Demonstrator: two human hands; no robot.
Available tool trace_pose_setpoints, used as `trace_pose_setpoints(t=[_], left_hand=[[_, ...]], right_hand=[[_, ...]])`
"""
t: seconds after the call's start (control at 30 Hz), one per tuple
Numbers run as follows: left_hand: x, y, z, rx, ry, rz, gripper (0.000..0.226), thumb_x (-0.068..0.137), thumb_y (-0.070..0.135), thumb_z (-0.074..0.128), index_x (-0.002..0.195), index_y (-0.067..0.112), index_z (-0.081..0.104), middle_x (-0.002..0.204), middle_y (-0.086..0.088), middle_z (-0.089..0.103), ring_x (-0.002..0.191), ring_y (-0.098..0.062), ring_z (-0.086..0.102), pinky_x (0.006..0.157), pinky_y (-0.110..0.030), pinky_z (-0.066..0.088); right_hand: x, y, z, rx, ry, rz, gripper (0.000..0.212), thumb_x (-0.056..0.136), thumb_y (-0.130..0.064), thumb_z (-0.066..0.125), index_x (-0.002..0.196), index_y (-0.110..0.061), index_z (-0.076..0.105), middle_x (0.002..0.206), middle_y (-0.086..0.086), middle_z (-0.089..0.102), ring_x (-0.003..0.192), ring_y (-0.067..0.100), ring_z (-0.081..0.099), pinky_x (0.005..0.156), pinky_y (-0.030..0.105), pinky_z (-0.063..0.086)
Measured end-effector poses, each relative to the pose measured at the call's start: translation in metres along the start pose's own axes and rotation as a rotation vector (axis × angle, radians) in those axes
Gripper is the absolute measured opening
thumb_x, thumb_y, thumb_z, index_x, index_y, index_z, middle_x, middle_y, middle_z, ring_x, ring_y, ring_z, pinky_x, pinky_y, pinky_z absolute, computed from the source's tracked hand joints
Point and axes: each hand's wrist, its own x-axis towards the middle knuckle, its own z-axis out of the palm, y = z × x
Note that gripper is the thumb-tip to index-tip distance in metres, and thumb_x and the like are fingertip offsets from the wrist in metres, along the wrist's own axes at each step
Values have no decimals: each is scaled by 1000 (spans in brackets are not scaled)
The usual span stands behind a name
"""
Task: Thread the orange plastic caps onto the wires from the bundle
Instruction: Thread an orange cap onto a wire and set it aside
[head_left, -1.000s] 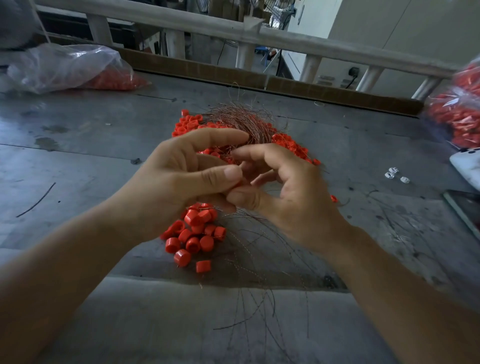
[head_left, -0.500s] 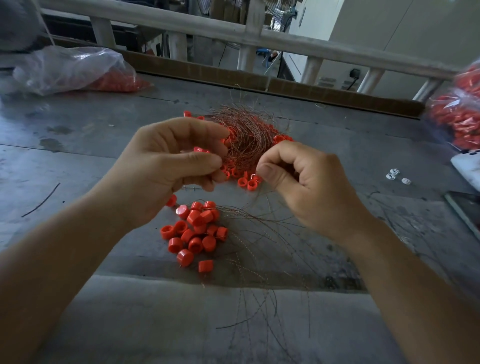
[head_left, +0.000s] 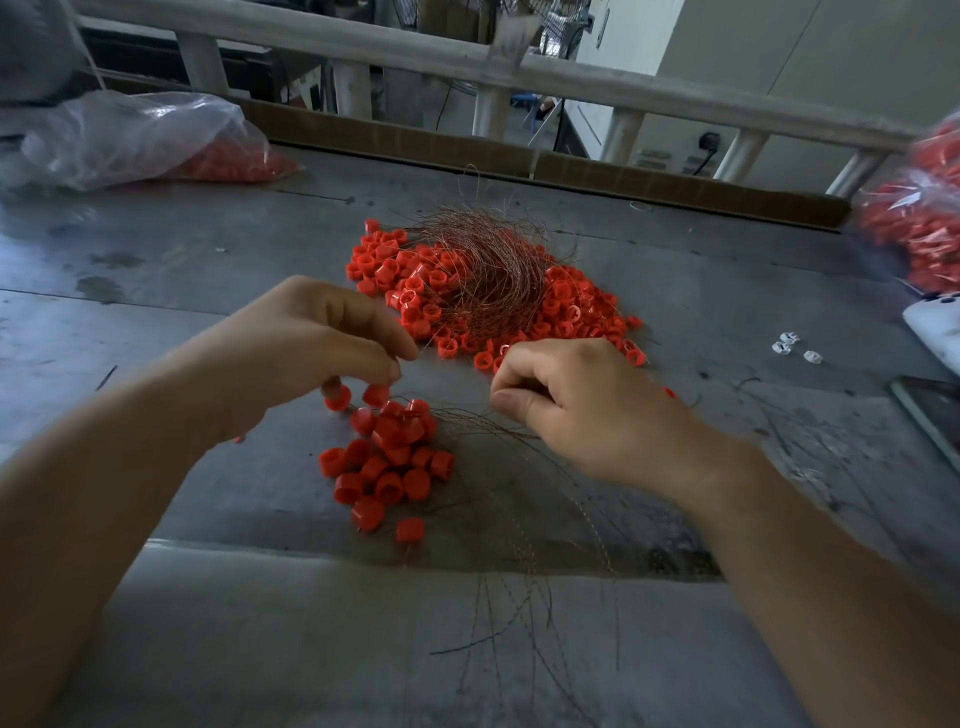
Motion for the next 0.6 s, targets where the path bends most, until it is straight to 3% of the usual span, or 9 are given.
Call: trace_pose_setpoints(t=[0.07, 0.17, 0.27, 0.4, 0.6], left_hand=[[3, -3, -1, 13, 52, -20, 23, 75, 0, 65, 67, 20, 73, 69, -1, 71, 55, -1, 58, 53, -21, 47], [11, -11, 2, 145, 265, 8, 23, 76, 7, 68, 65, 28, 69, 65, 6, 67, 51, 5, 53, 58, -19, 41], [17, -18, 5, 391, 401, 79, 16, 78, 10, 68, 84, 24, 69, 78, 11, 61, 70, -1, 55, 63, -17, 36], [30, -28, 6, 518, 397, 114, 26, 80, 12, 66, 105, 17, 67, 105, -2, 58, 98, -16, 53, 81, -24, 34], [41, -33, 14, 595, 345, 116, 34, 80, 14, 66, 114, 18, 65, 120, -9, 56, 111, -25, 50, 85, -27, 33]], right_hand=[[1, 1, 2, -17, -39, 10, 11, 89, -21, 57, 82, -15, 63, 70, -17, 53, 66, -4, 50, 64, 3, 37], [1, 3, 2, -40, -67, 26, 12, 89, -24, 57, 82, -16, 62, 69, -15, 54, 64, -3, 51, 62, 5, 38], [0, 4, -1, -38, -54, 41, 13, 88, -27, 59, 77, -20, 61, 65, -15, 54, 58, -8, 50, 60, 5, 37], [-1, 4, -5, -68, 3, 55, 14, 86, -35, 58, 75, -26, 57, 69, -13, 58, 62, -4, 52, 56, 9, 40], [0, 9, -14, -41, 187, 107, 16, 85, -32, 60, 71, -26, 58, 66, -13, 57, 60, 1, 52, 57, 13, 41]])
